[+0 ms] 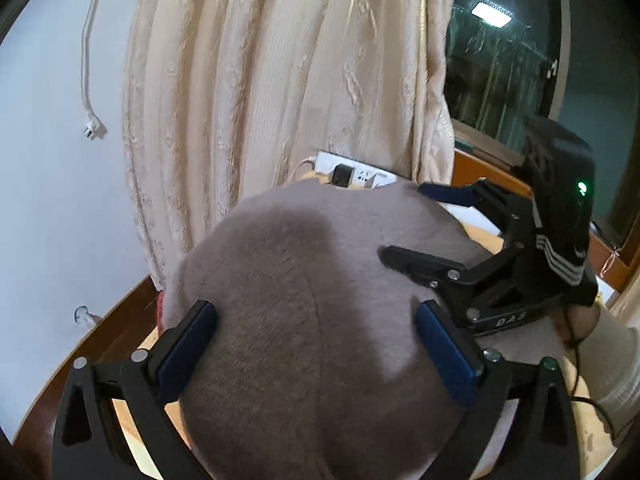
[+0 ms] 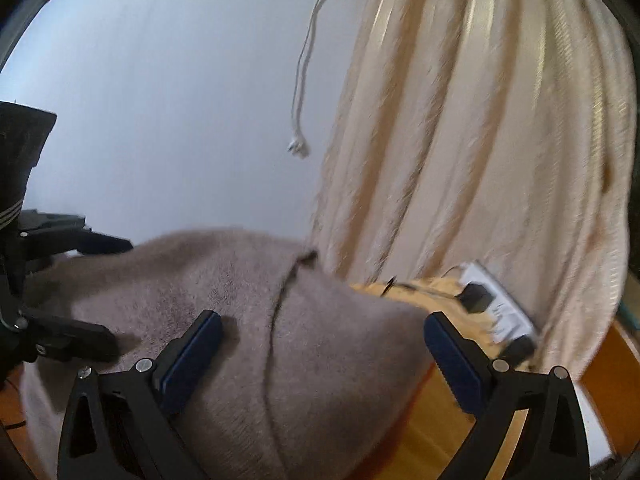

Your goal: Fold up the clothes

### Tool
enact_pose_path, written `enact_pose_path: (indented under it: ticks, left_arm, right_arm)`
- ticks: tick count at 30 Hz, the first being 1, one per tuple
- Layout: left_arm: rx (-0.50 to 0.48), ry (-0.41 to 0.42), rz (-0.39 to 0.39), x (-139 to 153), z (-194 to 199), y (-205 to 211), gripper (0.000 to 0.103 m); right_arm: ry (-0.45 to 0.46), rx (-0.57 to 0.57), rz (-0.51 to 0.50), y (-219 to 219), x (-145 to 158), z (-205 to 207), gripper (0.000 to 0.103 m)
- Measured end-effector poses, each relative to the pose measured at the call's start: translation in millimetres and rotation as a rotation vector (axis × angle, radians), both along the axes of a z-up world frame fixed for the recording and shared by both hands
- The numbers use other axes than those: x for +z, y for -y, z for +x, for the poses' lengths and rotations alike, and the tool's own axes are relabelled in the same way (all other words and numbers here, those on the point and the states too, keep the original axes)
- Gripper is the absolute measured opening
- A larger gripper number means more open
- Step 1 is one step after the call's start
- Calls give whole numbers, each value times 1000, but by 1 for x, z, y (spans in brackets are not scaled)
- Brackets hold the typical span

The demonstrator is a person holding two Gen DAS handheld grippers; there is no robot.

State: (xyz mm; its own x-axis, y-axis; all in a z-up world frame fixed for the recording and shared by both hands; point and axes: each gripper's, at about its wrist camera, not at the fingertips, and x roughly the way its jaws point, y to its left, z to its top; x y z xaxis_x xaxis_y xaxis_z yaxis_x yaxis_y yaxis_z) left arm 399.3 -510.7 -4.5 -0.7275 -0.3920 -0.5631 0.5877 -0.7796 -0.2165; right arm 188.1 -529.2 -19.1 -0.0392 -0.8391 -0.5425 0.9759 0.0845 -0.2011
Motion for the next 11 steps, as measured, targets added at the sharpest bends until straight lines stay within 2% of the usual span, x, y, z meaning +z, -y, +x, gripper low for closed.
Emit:
enact_pose_path:
  ticks: [3, 7, 11]
  left_arm:
    - [8, -16, 19, -7, -3, 8, 103]
    - [20, -22, -49, -14, -12, 0, 103]
    - [24, -34, -49, -13, -10, 0, 103]
  right_arm:
    - [111, -27, 58, 14, -17, -23, 102]
    - [217, -29, 76, 17, -33, -42, 102]
    - [264, -35, 68, 13, -36, -47, 102]
